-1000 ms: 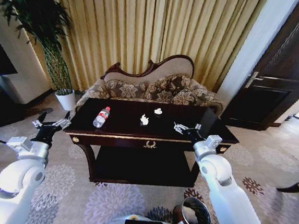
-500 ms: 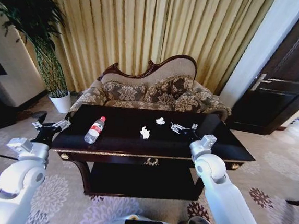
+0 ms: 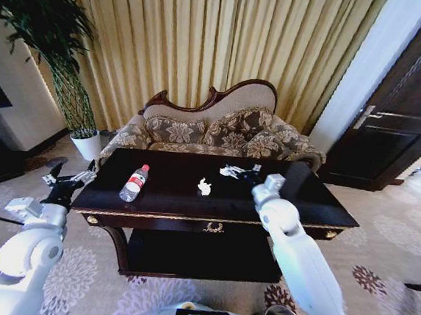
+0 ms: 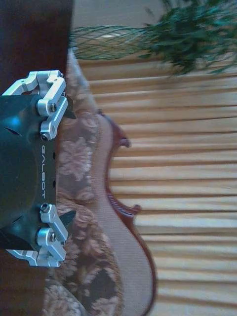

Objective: Move to the front of the table and place the trash on the table into the trash bin.

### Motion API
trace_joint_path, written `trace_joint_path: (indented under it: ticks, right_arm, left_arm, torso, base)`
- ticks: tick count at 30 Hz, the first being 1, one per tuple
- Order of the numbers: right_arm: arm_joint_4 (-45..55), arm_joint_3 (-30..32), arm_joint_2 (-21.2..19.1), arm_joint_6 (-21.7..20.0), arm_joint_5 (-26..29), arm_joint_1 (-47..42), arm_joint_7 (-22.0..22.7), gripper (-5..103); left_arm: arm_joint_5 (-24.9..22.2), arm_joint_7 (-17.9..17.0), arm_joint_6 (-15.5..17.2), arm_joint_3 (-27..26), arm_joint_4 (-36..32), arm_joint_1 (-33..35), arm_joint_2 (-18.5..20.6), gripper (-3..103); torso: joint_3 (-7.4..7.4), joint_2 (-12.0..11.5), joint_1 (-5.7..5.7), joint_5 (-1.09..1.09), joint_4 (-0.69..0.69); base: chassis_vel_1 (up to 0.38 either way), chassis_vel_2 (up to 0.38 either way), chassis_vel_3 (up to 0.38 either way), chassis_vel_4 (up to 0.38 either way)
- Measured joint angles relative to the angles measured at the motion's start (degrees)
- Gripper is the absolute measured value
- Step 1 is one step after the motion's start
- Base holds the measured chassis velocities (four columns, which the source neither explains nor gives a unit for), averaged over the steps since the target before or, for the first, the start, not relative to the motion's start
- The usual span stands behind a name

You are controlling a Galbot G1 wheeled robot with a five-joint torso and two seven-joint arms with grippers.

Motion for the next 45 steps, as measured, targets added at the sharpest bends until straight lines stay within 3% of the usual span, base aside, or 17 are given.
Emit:
trace_joint_path:
  ticks: [5,15,45]
  right_arm:
    - [-5.61,-2.06,-0.16,-2.03,0.17,4.74,0.0,100]
    - [-9.21,-0.95,-1.21,-4.58,-2.74,3.97,0.0,100]
    - [-12.63,-1.61,2.0,-3.92,-2.91,3.37,0.0,103]
  left_arm:
    - [-0.02,-0.11,-0.06,-0.91,-0.36,0.6,-0.18,100]
    - [0.21,0.14,-0.48,-0.22,-0.01,0.36,-0.92,100]
    - [1.39,0.45,-1.66,-0.78,0.22,0.83,-1.03,100]
  torso:
    - [-0.01,0.01,-0.02,0.0,0.0]
    - [-0.01,0.01,-0.02,0.0,-0.01]
    - [-0.02,0.02,-0.02,0.0,0.0]
  base:
    - [0.0,0.0,0.0,0.0]
    - [0.0,0.0,0.0,0.0]
    - [0.0,0.0,0.0,0.0]
